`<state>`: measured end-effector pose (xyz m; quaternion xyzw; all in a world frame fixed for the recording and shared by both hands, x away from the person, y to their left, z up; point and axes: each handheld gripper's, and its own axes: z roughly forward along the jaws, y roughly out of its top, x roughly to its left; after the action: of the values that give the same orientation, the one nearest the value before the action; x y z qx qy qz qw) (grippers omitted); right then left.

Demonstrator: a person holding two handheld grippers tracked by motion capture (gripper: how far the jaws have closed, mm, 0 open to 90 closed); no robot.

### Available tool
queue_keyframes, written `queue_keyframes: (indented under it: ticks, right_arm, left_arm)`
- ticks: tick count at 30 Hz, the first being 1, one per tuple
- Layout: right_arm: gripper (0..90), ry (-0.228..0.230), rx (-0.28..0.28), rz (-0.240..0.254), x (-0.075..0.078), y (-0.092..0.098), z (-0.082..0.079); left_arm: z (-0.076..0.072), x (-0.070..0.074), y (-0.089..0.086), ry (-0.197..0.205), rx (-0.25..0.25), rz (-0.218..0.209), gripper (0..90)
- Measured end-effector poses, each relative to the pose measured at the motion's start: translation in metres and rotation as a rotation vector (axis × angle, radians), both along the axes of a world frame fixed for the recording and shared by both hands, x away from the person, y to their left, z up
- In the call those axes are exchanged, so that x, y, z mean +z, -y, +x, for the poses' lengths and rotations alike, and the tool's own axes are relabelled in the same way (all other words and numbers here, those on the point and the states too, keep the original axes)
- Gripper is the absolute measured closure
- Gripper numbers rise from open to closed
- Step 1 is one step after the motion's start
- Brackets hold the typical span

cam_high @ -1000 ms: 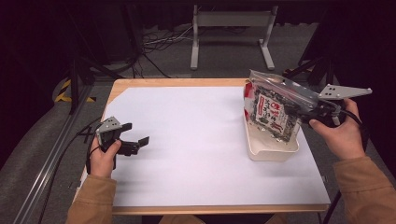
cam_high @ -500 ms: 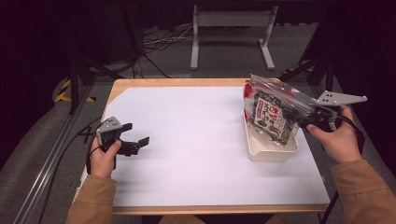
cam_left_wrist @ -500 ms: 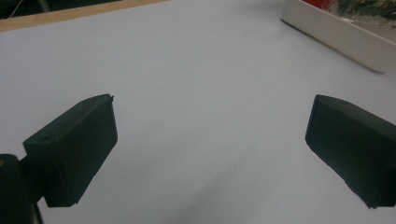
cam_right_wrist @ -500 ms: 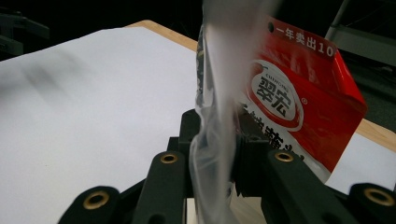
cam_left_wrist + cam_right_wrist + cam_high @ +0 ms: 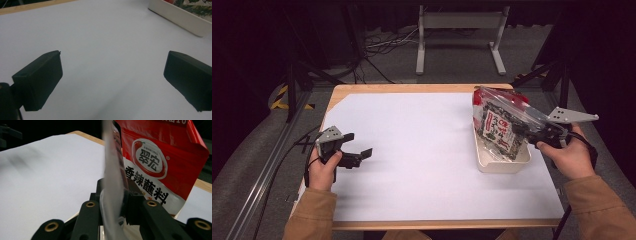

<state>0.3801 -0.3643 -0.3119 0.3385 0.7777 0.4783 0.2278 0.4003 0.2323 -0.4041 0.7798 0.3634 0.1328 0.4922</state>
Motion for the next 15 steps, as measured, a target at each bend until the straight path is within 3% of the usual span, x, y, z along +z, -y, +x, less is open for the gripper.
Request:
queue_keyframes:
  ticks: [8, 12, 15]
  right_arm:
    - [75.8, -0.003, -0.01, 0.044, -0.006, 0.009, 0.001]
    - [75.6, -0.024, -0.021, 0.102, -0.009, 0.02, 0.007]
    - [75.5, -0.023, -0.015, 0.114, -0.01, 0.022, 0.01]
  left_arm:
    - [-0.005, 0.002, 0.002, 0.007, -0.008, 0.003, 2.7]
    - [-0.011, 0.0, 0.003, 0.01, -0.017, 0.008, 2.6]
    - [-0.016, -0.002, 0.001, 0.007, -0.021, 0.012, 2.6]
